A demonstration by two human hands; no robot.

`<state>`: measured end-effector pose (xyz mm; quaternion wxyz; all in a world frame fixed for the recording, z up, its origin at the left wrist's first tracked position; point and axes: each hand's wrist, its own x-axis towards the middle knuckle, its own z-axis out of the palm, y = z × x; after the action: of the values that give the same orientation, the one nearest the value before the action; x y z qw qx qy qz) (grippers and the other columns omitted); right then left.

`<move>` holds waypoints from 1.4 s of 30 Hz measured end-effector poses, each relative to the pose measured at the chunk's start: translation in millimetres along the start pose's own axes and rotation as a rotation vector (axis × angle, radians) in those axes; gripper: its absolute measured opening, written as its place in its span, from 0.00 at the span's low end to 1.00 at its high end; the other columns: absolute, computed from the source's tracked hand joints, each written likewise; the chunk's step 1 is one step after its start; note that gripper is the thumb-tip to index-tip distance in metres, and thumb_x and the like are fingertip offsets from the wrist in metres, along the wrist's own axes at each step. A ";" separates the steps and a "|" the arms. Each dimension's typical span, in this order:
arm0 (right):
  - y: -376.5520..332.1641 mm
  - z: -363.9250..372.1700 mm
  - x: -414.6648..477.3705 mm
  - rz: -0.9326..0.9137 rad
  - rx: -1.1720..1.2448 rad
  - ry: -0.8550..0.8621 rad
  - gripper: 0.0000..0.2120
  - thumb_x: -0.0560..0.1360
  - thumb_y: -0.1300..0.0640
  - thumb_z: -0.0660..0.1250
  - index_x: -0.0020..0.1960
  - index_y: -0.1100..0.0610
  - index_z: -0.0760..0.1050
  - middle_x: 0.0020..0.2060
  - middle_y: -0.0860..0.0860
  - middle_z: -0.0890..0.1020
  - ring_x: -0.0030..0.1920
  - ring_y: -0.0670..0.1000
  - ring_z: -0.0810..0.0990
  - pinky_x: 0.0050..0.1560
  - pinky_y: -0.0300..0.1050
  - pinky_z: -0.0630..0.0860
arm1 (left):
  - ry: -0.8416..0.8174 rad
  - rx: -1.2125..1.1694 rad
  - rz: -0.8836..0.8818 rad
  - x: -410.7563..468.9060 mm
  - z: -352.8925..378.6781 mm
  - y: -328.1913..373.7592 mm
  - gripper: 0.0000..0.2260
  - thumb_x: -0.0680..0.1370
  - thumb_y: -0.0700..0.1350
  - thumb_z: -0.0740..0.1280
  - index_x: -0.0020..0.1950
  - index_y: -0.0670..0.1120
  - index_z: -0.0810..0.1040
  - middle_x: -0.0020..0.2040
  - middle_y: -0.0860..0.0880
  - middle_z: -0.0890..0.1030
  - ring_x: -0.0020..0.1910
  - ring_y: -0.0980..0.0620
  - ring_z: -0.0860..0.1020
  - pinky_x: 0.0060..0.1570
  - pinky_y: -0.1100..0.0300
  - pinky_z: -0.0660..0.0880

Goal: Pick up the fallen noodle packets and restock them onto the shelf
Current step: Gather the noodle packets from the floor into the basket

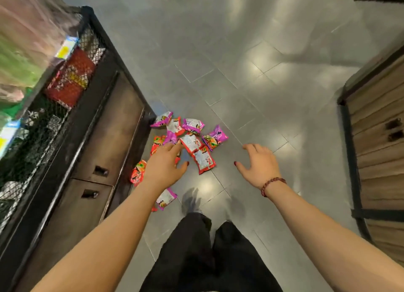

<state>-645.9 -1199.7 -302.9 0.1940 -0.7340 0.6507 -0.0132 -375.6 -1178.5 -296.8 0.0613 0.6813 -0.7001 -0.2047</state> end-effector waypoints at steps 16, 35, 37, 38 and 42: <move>26.0 8.8 283.4 0.158 0.279 -0.356 0.25 0.74 0.51 0.71 0.67 0.59 0.70 0.64 0.56 0.75 0.65 0.57 0.72 0.65 0.48 0.68 | -0.008 -0.361 -0.573 201.1 34.6 -63.6 0.20 0.75 0.50 0.71 0.65 0.45 0.76 0.60 0.43 0.79 0.61 0.43 0.75 0.54 0.56 0.69; 119.9 425.7 498.8 0.915 0.733 -0.680 0.30 0.71 0.46 0.73 0.65 0.63 0.71 0.58 0.56 0.76 0.53 0.52 0.76 0.61 0.54 0.76 | 0.051 -0.915 -1.370 340.4 469.8 -170.8 0.43 0.64 0.62 0.76 0.74 0.50 0.65 0.72 0.47 0.69 0.70 0.47 0.68 0.68 0.55 0.67; 134.8 471.8 506.1 1.024 0.801 -0.660 0.40 0.68 0.44 0.76 0.72 0.58 0.63 0.64 0.54 0.71 0.61 0.54 0.73 0.63 0.57 0.74 | 0.033 -0.920 -1.392 346.4 512.9 -180.3 0.41 0.67 0.57 0.77 0.74 0.49 0.63 0.71 0.48 0.68 0.70 0.48 0.68 0.66 0.57 0.67; 141.6 491.6 509.2 1.069 0.832 -0.644 0.45 0.65 0.43 0.77 0.74 0.56 0.61 0.66 0.54 0.69 0.63 0.56 0.71 0.62 0.58 0.74 | 0.030 -0.920 -1.394 349.4 531.0 -184.3 0.40 0.67 0.56 0.78 0.73 0.49 0.64 0.69 0.49 0.70 0.68 0.49 0.69 0.64 0.58 0.68; 167.5 554.1 515.2 1.127 0.919 -0.594 0.53 0.49 0.34 0.80 0.69 0.52 0.69 0.61 0.50 0.76 0.55 0.52 0.77 0.47 0.51 0.80 | 0.025 -0.937 -1.360 354.1 583.8 -189.5 0.43 0.56 0.61 0.80 0.66 0.49 0.70 0.62 0.51 0.78 0.59 0.51 0.78 0.60 0.50 0.76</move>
<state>-575.7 -1559.2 -985.7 0.6215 -0.1123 0.7752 0.0161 -435.2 -1404.2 -965.9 0.2096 0.8625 0.0236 -0.4601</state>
